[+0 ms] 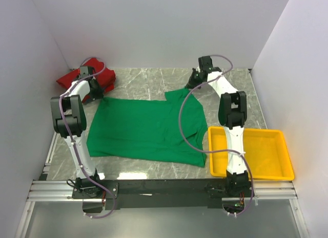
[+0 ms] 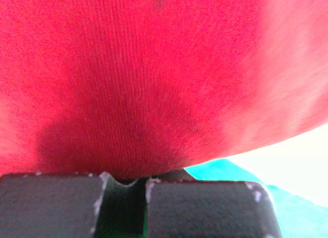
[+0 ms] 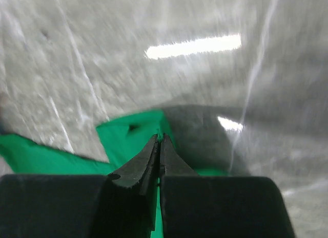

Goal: Fold and stack the t-shirts
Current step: Fold the tshirt

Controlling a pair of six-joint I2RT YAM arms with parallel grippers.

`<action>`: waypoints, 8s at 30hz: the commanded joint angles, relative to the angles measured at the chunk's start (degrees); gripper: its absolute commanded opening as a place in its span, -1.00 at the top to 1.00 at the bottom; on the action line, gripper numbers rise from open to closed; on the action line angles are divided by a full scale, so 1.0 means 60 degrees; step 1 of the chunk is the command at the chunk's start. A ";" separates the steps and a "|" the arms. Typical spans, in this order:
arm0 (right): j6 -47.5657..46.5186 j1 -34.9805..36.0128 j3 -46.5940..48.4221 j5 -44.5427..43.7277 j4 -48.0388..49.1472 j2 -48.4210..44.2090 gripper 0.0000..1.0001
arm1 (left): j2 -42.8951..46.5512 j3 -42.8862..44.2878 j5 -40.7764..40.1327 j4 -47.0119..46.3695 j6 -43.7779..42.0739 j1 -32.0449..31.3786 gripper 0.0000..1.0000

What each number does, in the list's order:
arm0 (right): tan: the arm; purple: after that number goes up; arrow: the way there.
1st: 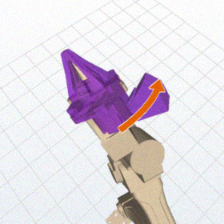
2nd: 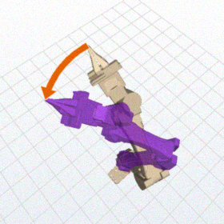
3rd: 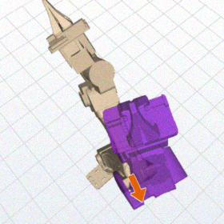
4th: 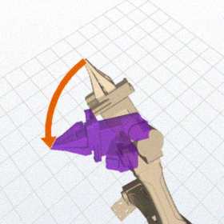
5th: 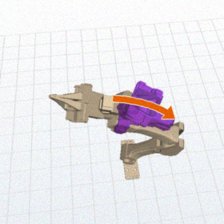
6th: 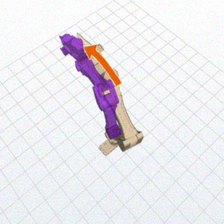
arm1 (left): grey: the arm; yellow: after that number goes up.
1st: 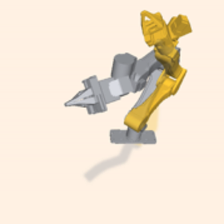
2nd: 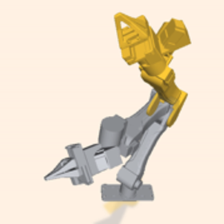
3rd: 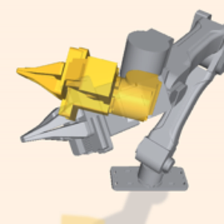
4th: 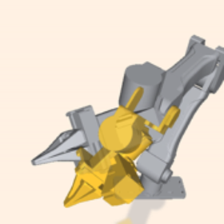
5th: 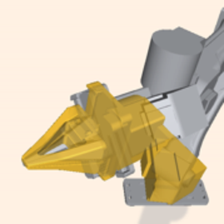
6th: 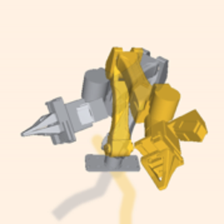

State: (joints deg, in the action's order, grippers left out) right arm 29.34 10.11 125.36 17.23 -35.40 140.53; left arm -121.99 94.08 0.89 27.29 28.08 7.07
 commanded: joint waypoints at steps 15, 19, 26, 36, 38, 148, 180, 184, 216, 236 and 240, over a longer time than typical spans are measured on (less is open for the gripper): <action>0.0778 0.1083 -0.6446 -0.0220 0.1915 -0.5197 1.00 | 0.1670 -0.1778 -0.0426 -0.0095 -0.0388 0.0023 0.99; 0.0910 0.1449 -0.7283 -0.0484 0.2003 -0.5987 1.00 | 0.2182 -0.2276 -0.0572 -0.0037 -0.0329 0.0037 0.99; 0.1202 0.2021 -0.8573 -0.0968 0.1886 -0.7263 1.00 | 0.3149 -0.3331 -0.0836 -0.0051 -0.0256 0.0023 0.99; 0.1540 0.2563 -1.0198 -0.1437 0.1520 -0.9210 1.00 | 0.4043 -0.3990 -0.1655 0.0154 -0.0328 0.0037 0.99; 0.1569 0.2680 -1.0535 -0.1553 0.1388 -0.9460 1.00 | 0.4219 -0.4093 -0.1905 0.0183 -0.0343 0.0052 0.99; 0.1057 0.6694 -0.9029 -0.3518 -0.0428 -0.6488 1.00 | 0.6636 -0.7052 -0.0470 -0.0315 -0.0138 -0.0973 -0.43; 0.0866 0.6753 -0.6919 -0.1905 -0.2405 -0.5755 -0.12 | 0.6812 -0.7083 -0.0646 -0.0285 -0.0212 -0.0959 -0.42; 0.0954 0.6680 -0.6962 -0.2286 -0.2713 -0.6238 -0.23 | 0.6695 -0.6906 -0.0455 -0.0315 -0.0182 -0.1003 -0.42; 0.0003 0.2988 -0.6922 -0.1993 -0.1482 -0.3384 -0.25 | 0.5828 -0.8194 -0.0118 -0.0388 0.1062 -0.0973 -0.42; -0.0759 0.2519 -0.1117 -0.1878 -0.3433 -0.0642 -0.23 | 0.8775 -0.7991 -0.0118 0.1062 0.1840 -0.1120 -0.42; -0.0935 0.2534 -0.1892 -0.1701 -0.2773 -0.1767 -0.23 | 0.8863 -0.7566 -0.0118 0.1179 0.1620 -0.1134 -0.42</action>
State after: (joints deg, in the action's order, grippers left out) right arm 25.56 25.78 116.42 6.83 -57.69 135.28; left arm -70.19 45.69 0.19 33.30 38.59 0.64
